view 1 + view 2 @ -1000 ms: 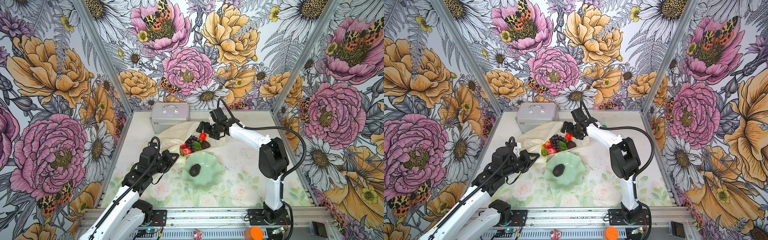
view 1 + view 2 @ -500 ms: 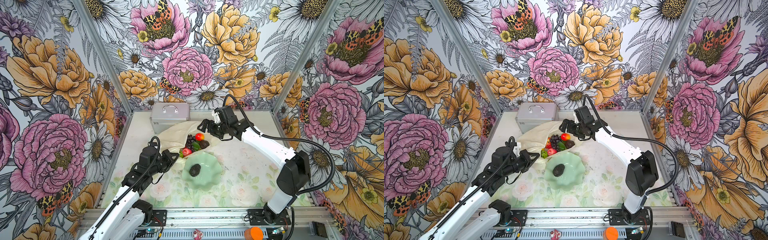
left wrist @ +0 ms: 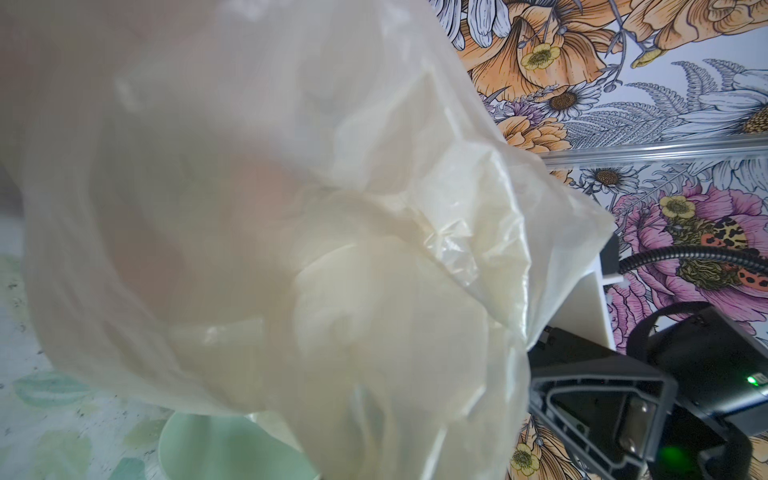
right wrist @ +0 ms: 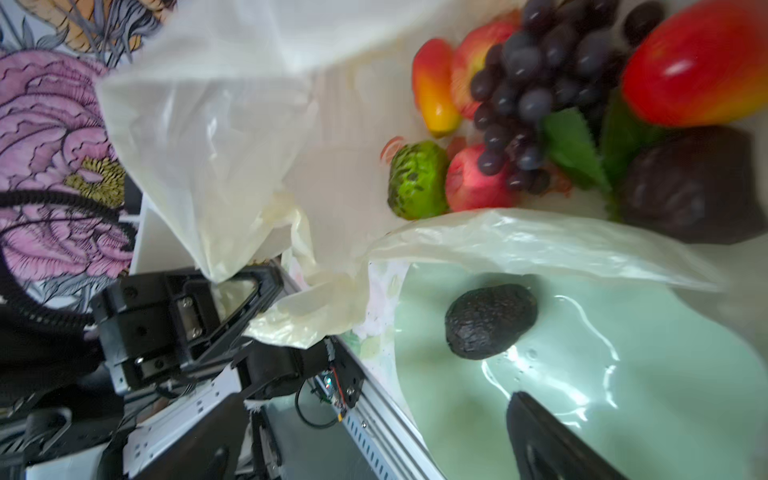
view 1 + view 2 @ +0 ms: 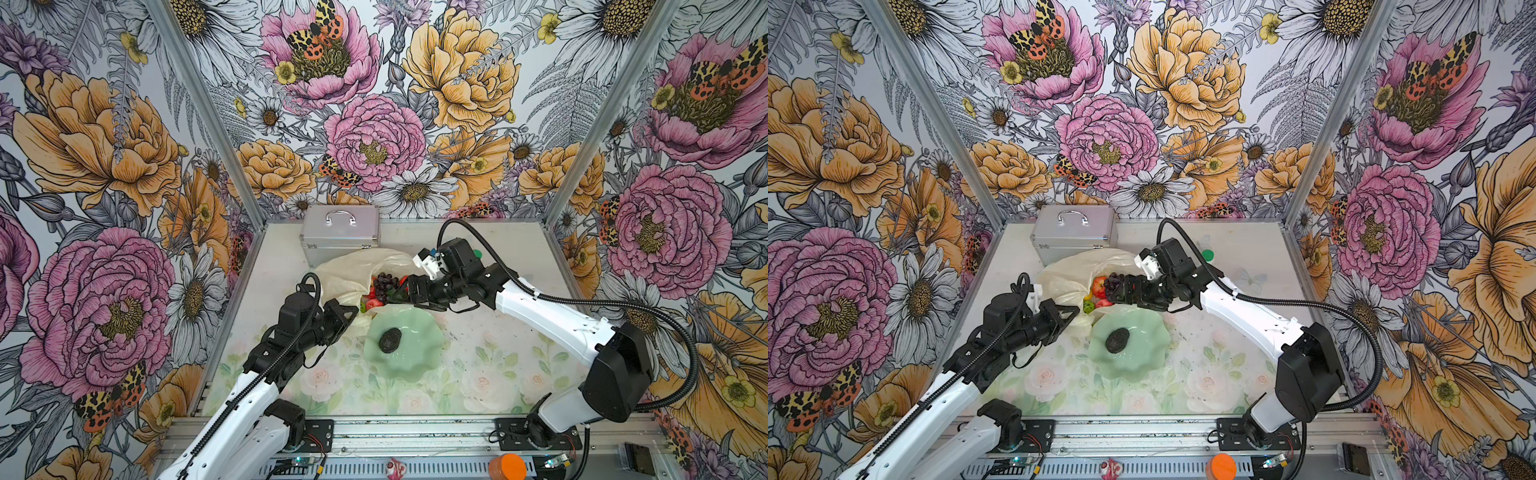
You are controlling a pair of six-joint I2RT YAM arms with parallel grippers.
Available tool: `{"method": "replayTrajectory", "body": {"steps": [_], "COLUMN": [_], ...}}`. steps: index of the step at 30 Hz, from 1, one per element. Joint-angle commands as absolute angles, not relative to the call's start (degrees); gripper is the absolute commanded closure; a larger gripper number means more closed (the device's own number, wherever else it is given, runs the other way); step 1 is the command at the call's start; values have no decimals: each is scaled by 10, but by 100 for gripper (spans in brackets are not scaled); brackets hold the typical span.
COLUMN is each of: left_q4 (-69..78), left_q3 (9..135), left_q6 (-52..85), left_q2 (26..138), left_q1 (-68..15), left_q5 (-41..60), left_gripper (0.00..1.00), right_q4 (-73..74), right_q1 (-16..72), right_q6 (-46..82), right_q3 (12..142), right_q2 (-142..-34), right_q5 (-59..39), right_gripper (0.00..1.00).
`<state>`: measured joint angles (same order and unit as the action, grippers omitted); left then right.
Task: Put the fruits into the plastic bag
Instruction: 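Withdraw the right gripper from the bag and raise it away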
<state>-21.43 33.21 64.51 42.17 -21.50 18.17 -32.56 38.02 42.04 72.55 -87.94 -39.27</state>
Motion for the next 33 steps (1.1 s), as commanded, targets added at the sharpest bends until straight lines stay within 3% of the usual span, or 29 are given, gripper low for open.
{"method": "replayTrajectory", "body": {"steps": [1, 7, 14, 20, 24, 29, 33], "left_q4": [-201, -202, -197, -198, -204, -205, -196], "left_q3": [347, 352, 346, 353, 362, 368, 363], "left_q6": [630, 629, 634, 633, 635, 635, 634], "left_q2": [428, 430, 432, 443, 441, 441, 449], "left_q1": [-211, -211, -217, -228, -232, -234, -233], "left_q5": [196, 197, 190, 180, 167, 158, 157], "left_gripper": [100, 100, 100, 100, 100, 100, 100], "right_q4": [-279, -250, 302, 443, 346, -122, -154], "right_q1": [401, 421, 420, 415, 398, 406, 395], "right_q6": [377, 358, 630, 715, 667, 342, 302], "right_q3": [731, 754, 658, 777, 831, 890, 818], "right_q2": [-893, -896, -918, -1049, -1045, -936, -823], "right_q5": [-502, -479, -575, -591, -592, -530, -407], "right_gripper": [1, 1, 0, 0, 1, 0, 1]}}
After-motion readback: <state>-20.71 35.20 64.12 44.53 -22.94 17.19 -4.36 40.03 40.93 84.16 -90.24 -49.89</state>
